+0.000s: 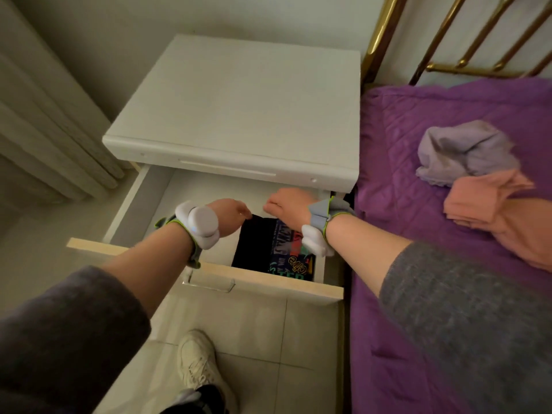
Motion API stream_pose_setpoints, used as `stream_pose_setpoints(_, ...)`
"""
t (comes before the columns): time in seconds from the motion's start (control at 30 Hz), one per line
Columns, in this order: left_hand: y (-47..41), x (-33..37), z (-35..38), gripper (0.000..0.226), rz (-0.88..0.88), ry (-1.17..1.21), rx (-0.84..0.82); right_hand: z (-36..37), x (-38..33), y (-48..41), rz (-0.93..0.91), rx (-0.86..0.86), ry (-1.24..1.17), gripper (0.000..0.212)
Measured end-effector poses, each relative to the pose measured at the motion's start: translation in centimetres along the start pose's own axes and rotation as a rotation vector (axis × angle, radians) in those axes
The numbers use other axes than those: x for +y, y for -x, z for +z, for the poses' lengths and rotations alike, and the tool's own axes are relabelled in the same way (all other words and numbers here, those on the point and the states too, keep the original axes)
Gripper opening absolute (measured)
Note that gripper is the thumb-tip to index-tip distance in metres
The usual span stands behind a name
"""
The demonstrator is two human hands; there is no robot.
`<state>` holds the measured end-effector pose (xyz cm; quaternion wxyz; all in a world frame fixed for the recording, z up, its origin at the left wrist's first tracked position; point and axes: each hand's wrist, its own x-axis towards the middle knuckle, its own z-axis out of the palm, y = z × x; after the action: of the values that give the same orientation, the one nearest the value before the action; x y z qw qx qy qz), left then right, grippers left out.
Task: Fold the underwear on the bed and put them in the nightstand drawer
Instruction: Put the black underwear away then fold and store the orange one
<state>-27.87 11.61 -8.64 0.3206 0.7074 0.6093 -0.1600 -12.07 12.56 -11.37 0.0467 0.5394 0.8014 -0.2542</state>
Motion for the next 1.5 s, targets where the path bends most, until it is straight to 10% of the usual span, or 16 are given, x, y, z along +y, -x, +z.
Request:
stream_pose_setpoints(0.23, 6.3, 8.5, 1.2, 0.033, 0.133, 0.213, 0.224, -2.8, 2.5, 11.9, -0.019, 0.187, -0.046, 0.039)
stream_pose_setpoints(0.57, 8.8, 25.5, 11.8, 0.063, 0.391, -0.070, -0.005, -2.6, 15.1, 29.6, 0.358, 0.284, -0.186, 0.031)
stream_pose_setpoints(1.03, 3.6, 26.6, 15.7, 0.117, 0.436, -0.485, -0.082, 0.5, 24.3, 29.8, 0.634, 0.283, -0.115, 0.049)
stream_pose_setpoints(1.23, 4.1, 26.7, 14.9, 0.111, 0.428, -0.405, -0.094, -1.2, 22.7, 32.0, 0.682, 0.732, -0.425, 0.008)
stream_pose_setpoints(1.5, 7.9, 29.0, 13.7, 0.118, 0.515, 0.121, 0.280, -5.7, 18.4, 35.9, 0.458, 0.577, -0.587, 0.041)
